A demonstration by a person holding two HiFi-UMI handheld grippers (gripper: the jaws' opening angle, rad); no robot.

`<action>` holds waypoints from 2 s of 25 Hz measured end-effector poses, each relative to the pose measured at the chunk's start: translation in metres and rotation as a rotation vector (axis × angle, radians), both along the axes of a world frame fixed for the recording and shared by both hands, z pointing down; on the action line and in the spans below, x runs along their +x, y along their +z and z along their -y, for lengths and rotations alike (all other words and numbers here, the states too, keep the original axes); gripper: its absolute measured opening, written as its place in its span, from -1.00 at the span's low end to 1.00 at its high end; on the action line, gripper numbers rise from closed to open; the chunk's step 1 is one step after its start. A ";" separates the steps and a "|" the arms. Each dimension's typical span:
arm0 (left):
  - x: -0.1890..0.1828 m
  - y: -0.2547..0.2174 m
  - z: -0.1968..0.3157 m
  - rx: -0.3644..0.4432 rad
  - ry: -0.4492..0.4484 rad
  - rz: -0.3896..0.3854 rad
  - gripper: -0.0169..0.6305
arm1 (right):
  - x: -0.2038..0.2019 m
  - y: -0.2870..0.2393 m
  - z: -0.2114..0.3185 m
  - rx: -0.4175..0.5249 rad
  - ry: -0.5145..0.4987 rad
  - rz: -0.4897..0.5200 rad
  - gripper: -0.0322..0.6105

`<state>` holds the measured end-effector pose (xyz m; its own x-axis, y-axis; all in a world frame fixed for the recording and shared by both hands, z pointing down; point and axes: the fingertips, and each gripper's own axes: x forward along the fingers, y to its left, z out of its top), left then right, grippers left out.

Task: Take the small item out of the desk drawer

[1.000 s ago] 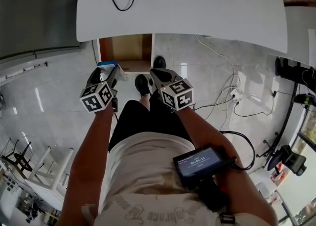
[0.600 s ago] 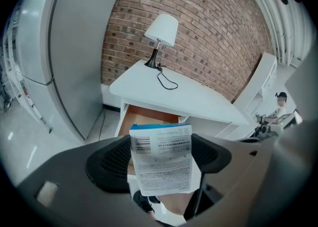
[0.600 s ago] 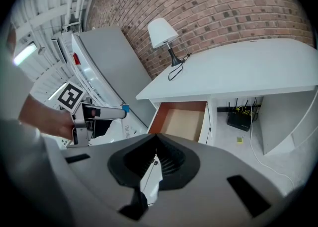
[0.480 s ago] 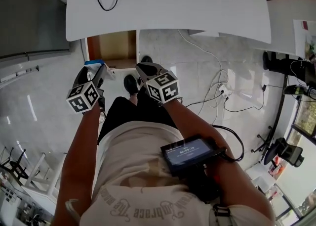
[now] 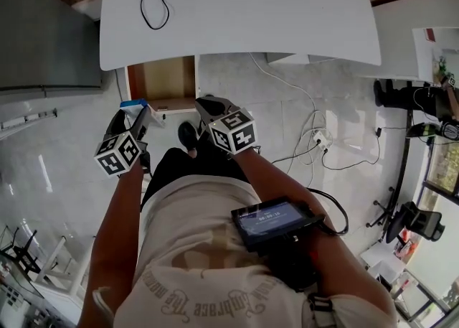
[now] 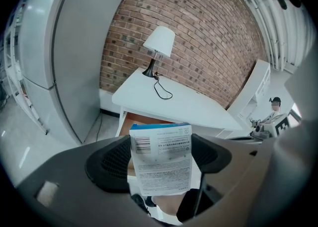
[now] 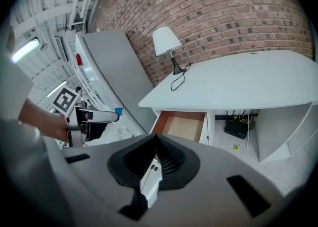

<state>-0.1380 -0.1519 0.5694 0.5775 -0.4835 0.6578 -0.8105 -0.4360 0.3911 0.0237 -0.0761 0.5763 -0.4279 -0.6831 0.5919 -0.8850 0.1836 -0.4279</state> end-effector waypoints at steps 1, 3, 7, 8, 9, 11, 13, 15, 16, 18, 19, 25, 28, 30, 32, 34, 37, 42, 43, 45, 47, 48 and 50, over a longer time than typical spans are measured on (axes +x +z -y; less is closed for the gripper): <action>-0.003 -0.003 0.000 0.004 -0.004 -0.006 0.23 | -0.001 -0.003 0.001 0.006 0.002 -0.002 -0.88; -0.009 -0.009 0.001 0.011 -0.012 -0.017 0.23 | -0.004 -0.010 0.003 0.019 0.006 -0.005 -0.88; -0.016 -0.017 0.002 0.021 -0.013 -0.041 0.23 | -0.007 -0.020 0.006 0.043 0.002 -0.023 -0.88; -0.017 -0.018 0.001 0.020 -0.013 -0.049 0.23 | -0.008 -0.022 0.007 0.048 0.004 -0.025 -0.88; -0.020 -0.019 0.000 0.019 -0.013 -0.058 0.23 | -0.009 -0.024 0.008 0.053 0.006 -0.027 -0.88; -0.025 -0.022 -0.001 0.018 -0.012 -0.071 0.23 | -0.013 -0.031 0.010 0.063 0.007 -0.030 -0.88; -0.028 -0.026 -0.002 0.023 -0.010 -0.083 0.23 | -0.016 -0.038 0.012 0.077 0.003 -0.034 -0.88; -0.030 -0.030 -0.003 0.034 -0.008 -0.092 0.23 | -0.018 -0.044 0.014 0.091 -0.005 -0.040 -0.88; -0.030 -0.032 -0.004 0.040 -0.008 -0.098 0.23 | -0.018 -0.047 0.013 0.097 -0.008 -0.042 -0.88; -0.029 -0.037 -0.008 0.052 -0.003 -0.109 0.23 | -0.018 -0.053 0.010 0.106 -0.012 -0.047 -0.88; -0.027 -0.040 -0.009 0.058 0.001 -0.114 0.23 | -0.018 -0.056 0.009 0.111 -0.014 -0.049 -0.88; -0.022 -0.061 -0.008 0.113 0.059 -0.153 0.23 | -0.023 -0.079 0.019 0.160 -0.036 -0.062 -0.88; -0.021 -0.074 -0.006 0.149 0.084 -0.173 0.23 | -0.026 -0.090 0.025 0.189 -0.052 -0.068 -0.88; -0.020 -0.082 -0.007 0.172 0.103 -0.178 0.23 | -0.028 -0.098 0.027 0.204 -0.056 -0.066 -0.88; -0.019 -0.090 -0.007 0.195 0.120 -0.181 0.23 | -0.031 -0.107 0.031 0.224 -0.065 -0.067 -0.88; -0.019 -0.098 -0.005 0.218 0.132 -0.184 0.23 | -0.035 -0.116 0.035 0.248 -0.080 -0.073 -0.88; -0.019 -0.109 -0.003 0.249 0.150 -0.194 0.23 | -0.041 -0.128 0.041 0.280 -0.102 -0.086 -0.88; -0.019 -0.126 -0.003 0.304 0.177 -0.201 0.23 | -0.048 -0.145 0.045 0.320 -0.137 -0.105 -0.88; -0.018 -0.130 -0.003 0.314 0.184 -0.202 0.23 | -0.048 -0.149 0.045 0.328 -0.146 -0.111 -0.88; -0.017 -0.135 -0.003 0.327 0.194 -0.205 0.23 | -0.050 -0.155 0.046 0.338 -0.162 -0.122 -0.88; -0.017 -0.140 0.000 0.337 0.205 -0.208 0.23 | -0.049 -0.161 0.052 0.345 -0.160 -0.125 -0.88; -0.017 -0.143 0.003 0.343 0.212 -0.208 0.23 | -0.049 -0.163 0.056 0.350 -0.154 -0.125 -0.88; -0.018 -0.147 0.010 0.359 0.223 -0.202 0.23 | -0.049 -0.166 0.065 0.361 -0.146 -0.120 -0.88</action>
